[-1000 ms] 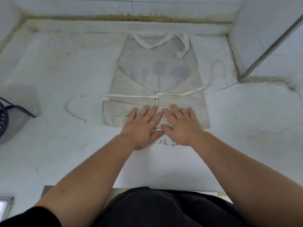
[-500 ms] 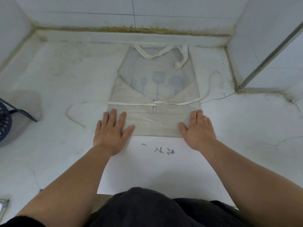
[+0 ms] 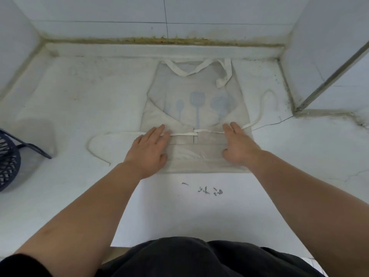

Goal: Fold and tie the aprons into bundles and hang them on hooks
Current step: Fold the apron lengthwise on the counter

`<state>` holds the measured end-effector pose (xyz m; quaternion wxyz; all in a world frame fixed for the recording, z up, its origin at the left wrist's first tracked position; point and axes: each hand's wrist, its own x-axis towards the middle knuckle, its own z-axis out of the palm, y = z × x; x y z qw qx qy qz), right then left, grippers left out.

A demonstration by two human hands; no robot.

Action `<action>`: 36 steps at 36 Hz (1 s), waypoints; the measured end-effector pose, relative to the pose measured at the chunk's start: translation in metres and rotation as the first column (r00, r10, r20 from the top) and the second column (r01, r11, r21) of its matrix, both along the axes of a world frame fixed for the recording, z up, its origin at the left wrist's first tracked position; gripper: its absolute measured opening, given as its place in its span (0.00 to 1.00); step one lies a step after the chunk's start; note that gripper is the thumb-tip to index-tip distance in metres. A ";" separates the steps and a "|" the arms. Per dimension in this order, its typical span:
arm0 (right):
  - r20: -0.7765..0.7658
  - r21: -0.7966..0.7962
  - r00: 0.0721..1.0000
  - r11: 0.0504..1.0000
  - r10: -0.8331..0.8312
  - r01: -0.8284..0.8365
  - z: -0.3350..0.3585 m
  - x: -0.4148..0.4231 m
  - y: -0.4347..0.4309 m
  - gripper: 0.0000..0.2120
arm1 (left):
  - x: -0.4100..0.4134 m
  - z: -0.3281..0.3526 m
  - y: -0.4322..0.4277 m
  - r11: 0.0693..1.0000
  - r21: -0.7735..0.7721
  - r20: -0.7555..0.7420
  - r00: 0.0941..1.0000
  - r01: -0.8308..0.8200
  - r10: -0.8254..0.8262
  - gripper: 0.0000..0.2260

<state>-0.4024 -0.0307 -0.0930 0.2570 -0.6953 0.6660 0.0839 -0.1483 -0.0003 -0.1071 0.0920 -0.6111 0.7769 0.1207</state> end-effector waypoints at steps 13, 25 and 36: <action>-0.219 -0.197 0.901 0.921 -0.376 0.336 -0.025 -0.018 0.016 0.21 | 0.027 -0.020 0.006 0.967 0.081 -0.173 0.952 -0.241 0.251 0.26; -0.070 -0.356 0.985 0.927 -0.155 0.120 -0.024 0.001 0.030 0.22 | 0.039 -0.021 0.015 0.932 -0.119 -0.198 0.928 -0.343 0.317 0.29; -0.052 -0.042 0.985 0.985 0.162 -0.164 -0.011 0.004 0.031 0.42 | 0.005 -0.006 0.018 0.987 0.133 -0.219 0.974 0.094 -0.064 0.50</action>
